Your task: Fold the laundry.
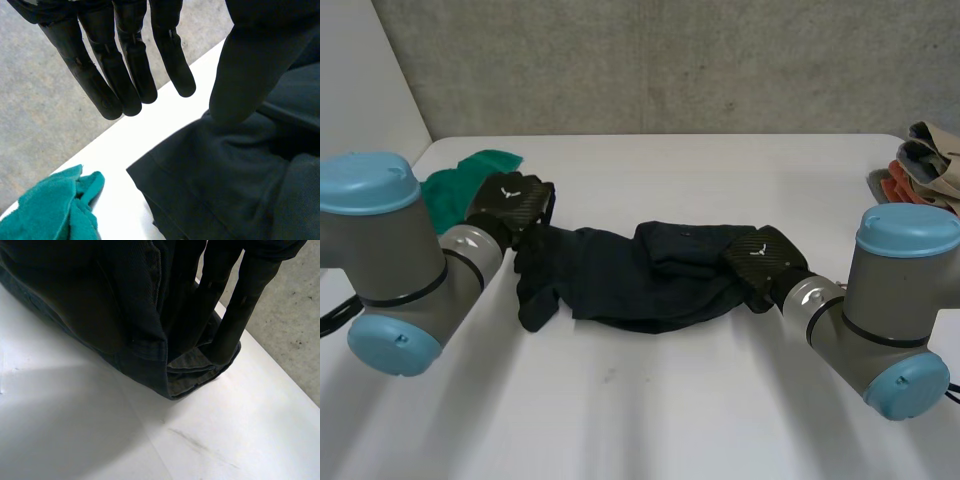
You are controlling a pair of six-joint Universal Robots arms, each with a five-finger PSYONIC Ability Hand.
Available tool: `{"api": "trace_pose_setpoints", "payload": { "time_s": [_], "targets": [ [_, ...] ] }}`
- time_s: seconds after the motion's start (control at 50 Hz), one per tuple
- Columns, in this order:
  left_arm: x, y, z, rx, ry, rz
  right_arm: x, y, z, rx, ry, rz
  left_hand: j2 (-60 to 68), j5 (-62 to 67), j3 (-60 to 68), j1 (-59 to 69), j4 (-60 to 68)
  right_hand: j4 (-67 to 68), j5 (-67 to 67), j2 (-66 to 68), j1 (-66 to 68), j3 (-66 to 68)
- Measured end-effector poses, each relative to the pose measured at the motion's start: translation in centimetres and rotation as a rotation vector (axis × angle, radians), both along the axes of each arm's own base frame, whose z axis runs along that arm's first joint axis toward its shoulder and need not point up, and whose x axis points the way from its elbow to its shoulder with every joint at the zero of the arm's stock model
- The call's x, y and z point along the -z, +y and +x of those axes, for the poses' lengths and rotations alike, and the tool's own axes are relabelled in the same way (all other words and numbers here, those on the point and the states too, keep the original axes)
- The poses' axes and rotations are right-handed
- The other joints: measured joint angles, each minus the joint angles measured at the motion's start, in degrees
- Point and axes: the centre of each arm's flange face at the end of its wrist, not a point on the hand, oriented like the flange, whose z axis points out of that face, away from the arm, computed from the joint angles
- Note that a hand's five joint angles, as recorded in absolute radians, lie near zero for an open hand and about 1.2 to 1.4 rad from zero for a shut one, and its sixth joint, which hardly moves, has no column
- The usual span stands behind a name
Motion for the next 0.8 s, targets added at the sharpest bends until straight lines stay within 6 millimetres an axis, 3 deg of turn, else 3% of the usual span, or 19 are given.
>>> {"api": "trace_pose_setpoints", "payload": {
  "time_s": [0.04,0.08,0.22,0.32,0.44,0.7,0.8],
  "targets": [
    [-0.5,-0.2,0.0,-0.005,0.013,-0.011,0.0,0.1,0.0,0.002,-0.004,0.010,-15.5,-15.9,-15.5,-16.7,-15.8,0.0,0.0,0.0,0.0,0.0],
    [-1.0,-0.4,0.0,-0.007,0.023,-0.024,0.0,0.2,0.0,0.003,-0.005,0.017,-22.5,-23.2,-22.5,-23.9,-22.9,0.0,0.0,0.0,0.0,0.0],
    [-2.9,-3.1,-0.2,-0.021,0.048,-0.093,0.1,0.4,-0.2,0.006,0.001,0.040,-38.3,-38.3,-38.4,-37.7,-38.9,0.0,0.0,0.0,0.0,0.0],
    [-2.2,-6.0,0.5,-0.048,0.006,-0.066,0.0,0.5,-0.5,0.011,0.006,0.049,-39.0,-38.3,-38.8,-37.9,-39.4,0.0,0.0,0.0,0.0,0.0],
    [0.7,-8.6,1.8,-0.041,-0.095,0.057,-0.1,0.5,-0.9,0.023,0.008,0.055,-39.0,-38.3,-38.8,-37.9,-39.4,0.0,0.0,0.0,0.0,0.0],
    [4.4,-9.6,1.0,0.085,-0.099,0.165,0.0,0.4,-1.4,0.037,0.010,0.063,-36.2,-36.2,-36.5,-35.5,-36.2,0.0,0.0,0.0,0.0,0.0],
    [5.3,-9.3,0.2,0.106,-0.101,0.184,0.0,0.5,-1.4,0.038,0.009,0.072,-21.7,-21.8,-21.9,-19.6,-21.6,0.0,0.0,0.0,0.0,0.0]
  ]
}}
